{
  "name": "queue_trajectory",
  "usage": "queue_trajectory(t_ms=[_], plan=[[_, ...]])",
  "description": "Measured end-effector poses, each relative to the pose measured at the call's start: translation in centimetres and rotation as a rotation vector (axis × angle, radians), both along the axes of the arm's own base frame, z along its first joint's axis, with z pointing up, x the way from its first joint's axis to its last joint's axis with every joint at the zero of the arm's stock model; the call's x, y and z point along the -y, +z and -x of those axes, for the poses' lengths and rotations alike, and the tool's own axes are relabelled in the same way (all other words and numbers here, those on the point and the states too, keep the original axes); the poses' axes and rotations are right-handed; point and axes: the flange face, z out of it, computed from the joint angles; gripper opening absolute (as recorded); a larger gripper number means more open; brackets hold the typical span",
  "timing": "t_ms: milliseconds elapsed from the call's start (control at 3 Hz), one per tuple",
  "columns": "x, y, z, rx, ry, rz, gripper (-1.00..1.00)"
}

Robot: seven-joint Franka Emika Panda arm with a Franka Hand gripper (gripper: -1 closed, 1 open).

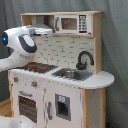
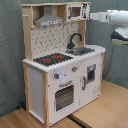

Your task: Play with the kitchen

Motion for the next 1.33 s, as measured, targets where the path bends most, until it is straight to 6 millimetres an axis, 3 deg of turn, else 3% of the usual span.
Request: queue_trajectory(t_ms=[667,1333], plan=[[2.0,0.4,-5.7,-0.059,0.001,-0.004,1.00],[1.4,0.0,-10.2,-0.101,0.017,0.002,1.00]])
